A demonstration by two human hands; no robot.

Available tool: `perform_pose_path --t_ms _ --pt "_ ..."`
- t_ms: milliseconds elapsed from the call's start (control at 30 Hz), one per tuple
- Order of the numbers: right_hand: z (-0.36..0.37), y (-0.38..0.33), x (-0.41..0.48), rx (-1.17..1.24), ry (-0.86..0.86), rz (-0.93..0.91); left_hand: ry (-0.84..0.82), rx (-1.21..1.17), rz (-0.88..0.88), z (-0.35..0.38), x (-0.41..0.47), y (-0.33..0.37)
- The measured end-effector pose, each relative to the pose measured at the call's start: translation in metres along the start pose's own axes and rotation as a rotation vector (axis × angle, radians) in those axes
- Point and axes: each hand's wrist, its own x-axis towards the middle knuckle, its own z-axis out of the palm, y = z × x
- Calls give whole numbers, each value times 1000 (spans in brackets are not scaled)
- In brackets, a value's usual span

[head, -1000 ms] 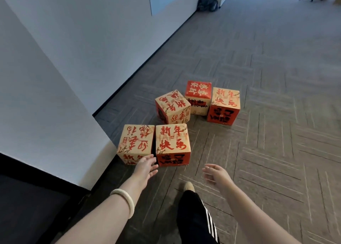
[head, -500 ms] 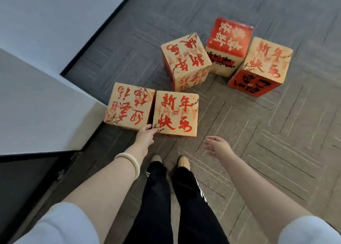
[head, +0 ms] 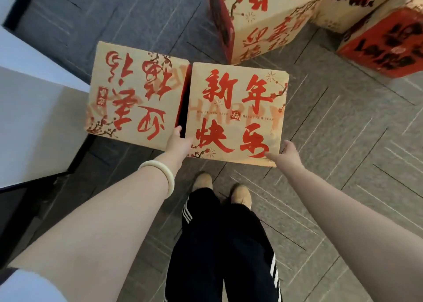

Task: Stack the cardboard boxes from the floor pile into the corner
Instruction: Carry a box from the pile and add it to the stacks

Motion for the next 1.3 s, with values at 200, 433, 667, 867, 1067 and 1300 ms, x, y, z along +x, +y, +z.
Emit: perform_pose_path --t_ms 200,433,667,867,1067,1300 --pt "29 8 41 67 37 72 -82 -20 -90 11 39 -21" --pt "-4 -2 16 128 76 -19 -79 8 32 -1 11 11" --pt "-90 -33 -71 335 56 -86 -138 -4 162 -19 -90 83" --pt "-180 -56 -171 528 101 -173 -159 21 365 -22 -206 148" --pt "-253 -50 -266 702 219 -209 -274 46 488 -21 -302 199" --pt "-298 7 -392 953 422 -277 -512 157 680 7 -423 235"
